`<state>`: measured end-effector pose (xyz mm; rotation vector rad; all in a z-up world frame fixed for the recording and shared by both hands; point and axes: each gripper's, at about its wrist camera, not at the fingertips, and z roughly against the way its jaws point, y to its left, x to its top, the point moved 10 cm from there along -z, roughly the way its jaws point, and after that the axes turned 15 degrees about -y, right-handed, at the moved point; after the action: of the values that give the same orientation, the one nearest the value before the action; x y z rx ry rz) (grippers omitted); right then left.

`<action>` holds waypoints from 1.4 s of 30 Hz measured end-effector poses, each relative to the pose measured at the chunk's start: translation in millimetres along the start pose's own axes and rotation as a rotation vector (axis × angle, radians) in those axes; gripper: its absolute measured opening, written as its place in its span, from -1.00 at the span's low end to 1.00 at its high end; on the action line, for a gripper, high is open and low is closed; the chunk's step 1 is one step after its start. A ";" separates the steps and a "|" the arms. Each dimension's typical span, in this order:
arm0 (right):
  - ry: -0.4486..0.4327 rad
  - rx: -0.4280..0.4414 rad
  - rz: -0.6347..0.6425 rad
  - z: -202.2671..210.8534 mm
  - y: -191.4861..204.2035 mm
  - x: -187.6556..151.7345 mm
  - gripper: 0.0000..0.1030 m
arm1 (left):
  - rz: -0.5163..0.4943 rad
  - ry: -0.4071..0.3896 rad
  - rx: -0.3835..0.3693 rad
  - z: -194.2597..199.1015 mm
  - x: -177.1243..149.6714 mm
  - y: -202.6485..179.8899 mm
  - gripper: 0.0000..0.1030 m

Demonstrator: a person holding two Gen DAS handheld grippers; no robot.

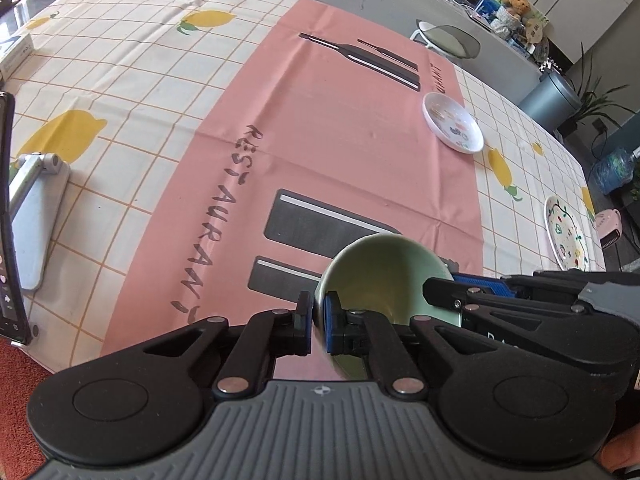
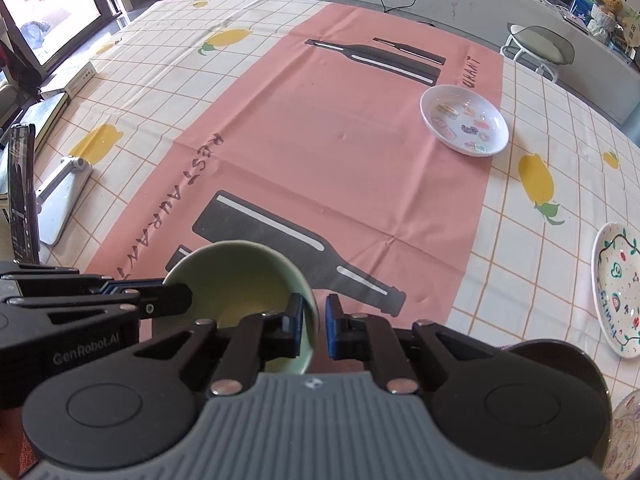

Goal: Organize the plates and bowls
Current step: 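Carry the green bowl with both grippers and lower it into the steel bowls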

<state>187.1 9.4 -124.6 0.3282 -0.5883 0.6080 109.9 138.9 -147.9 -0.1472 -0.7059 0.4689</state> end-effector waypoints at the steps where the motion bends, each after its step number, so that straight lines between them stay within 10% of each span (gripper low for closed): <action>1: 0.003 0.000 -0.017 -1.0 1.4 -2.0 -0.75 | 0.001 -0.004 0.006 0.7 0.8 3.1 -0.88; 23: -0.041 0.012 -0.362 22.7 4.8 -22.4 -0.77 | 0.035 -0.039 -0.013 22.4 10.9 -0.3 -0.88; 42: -0.328 -0.124 -0.529 160.6 -85.7 2.2 -0.77 | -0.115 -0.146 -0.262 71.8 39.2 -143.1 -0.88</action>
<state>174.4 -128.8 -6.8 0.4501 -0.8118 0.0047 141.0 28.3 -29.8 -0.3186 -0.9130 0.2772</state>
